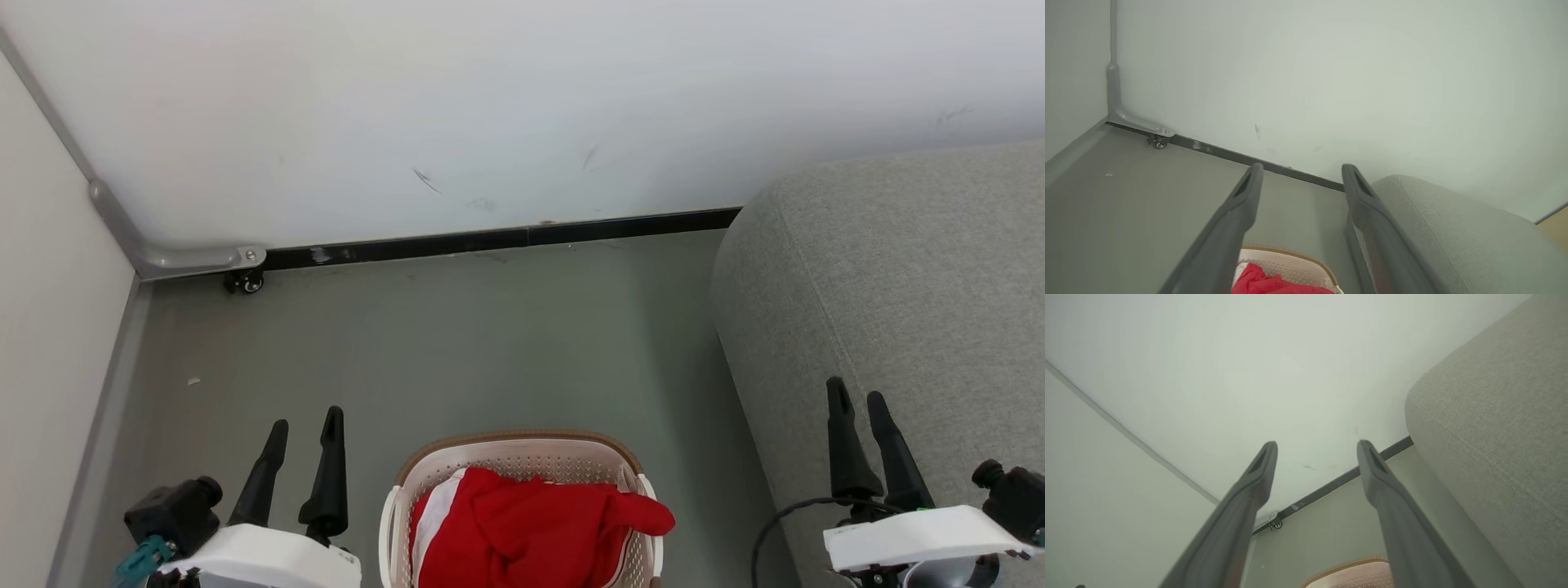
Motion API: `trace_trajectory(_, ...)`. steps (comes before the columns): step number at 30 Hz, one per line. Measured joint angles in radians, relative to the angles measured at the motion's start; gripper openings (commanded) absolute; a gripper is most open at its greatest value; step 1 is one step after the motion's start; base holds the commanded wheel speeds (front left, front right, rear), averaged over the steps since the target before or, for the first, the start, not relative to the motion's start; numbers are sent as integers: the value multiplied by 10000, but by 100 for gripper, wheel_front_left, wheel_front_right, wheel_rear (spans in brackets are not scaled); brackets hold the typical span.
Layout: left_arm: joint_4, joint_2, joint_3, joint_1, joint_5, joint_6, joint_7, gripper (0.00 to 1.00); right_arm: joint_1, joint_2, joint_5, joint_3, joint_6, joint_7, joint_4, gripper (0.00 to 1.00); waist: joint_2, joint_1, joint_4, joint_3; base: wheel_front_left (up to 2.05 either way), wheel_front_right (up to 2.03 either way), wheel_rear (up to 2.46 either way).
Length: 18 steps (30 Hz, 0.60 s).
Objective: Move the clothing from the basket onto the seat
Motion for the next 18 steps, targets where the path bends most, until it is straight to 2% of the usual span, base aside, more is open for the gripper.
trace_trajectory(11,-13,288,-625,8,2456,556,-384,100,11,-44,-2268,40,0,-405,25,100,0,-6,-1,-50,0,0,0)
trace_trajectory(18,90,303,-851,35,3599,917,-665,100,137,-42,-3649,19,0,-529,102,100,0,-8,-7,-102,0,0,0)
